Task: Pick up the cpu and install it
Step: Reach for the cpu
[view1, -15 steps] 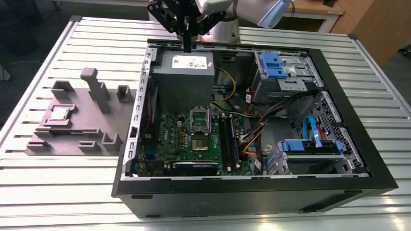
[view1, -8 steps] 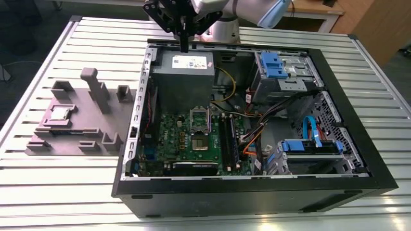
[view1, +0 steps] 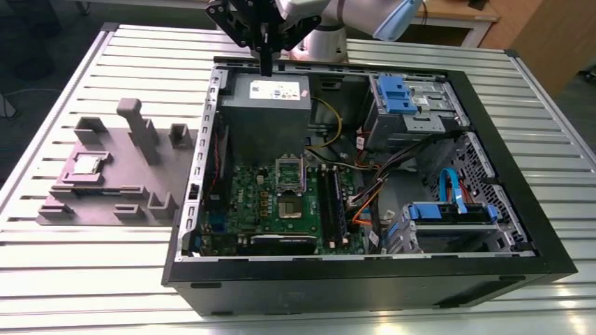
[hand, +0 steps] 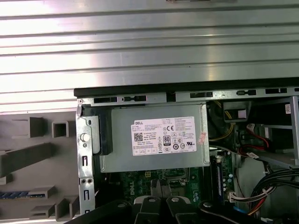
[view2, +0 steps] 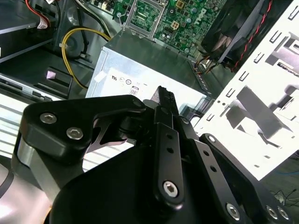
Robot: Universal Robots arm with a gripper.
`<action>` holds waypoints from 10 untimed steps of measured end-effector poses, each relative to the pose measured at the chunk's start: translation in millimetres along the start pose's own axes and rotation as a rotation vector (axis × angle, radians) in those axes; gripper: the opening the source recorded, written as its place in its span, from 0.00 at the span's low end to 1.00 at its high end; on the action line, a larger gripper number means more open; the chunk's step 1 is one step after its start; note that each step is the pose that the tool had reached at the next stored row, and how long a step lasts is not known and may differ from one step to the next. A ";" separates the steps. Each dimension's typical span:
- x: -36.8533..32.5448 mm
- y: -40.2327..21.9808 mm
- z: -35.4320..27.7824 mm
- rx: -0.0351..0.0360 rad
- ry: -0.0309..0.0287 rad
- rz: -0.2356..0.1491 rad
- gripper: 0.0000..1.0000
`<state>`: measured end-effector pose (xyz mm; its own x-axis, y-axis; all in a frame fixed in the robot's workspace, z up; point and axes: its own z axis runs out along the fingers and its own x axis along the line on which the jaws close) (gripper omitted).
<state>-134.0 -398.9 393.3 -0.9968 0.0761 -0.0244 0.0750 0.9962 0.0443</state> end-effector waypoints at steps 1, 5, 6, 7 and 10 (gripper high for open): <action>0.2 0.0 0.0 -0.0001 -0.0001 0.000 0.11; 1.2 -0.1 0.0 0.0000 0.0000 0.000 0.11; 1.6 -0.1 0.0 0.0000 0.0000 0.000 0.11; 2.1 -0.2 0.0 -0.0001 -0.0001 0.000 0.11; 4.1 -0.3 -0.1 -0.0001 0.0000 0.000 0.11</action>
<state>-138.1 -398.9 393.3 -0.9968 0.0762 -0.0244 0.0751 0.9962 0.0444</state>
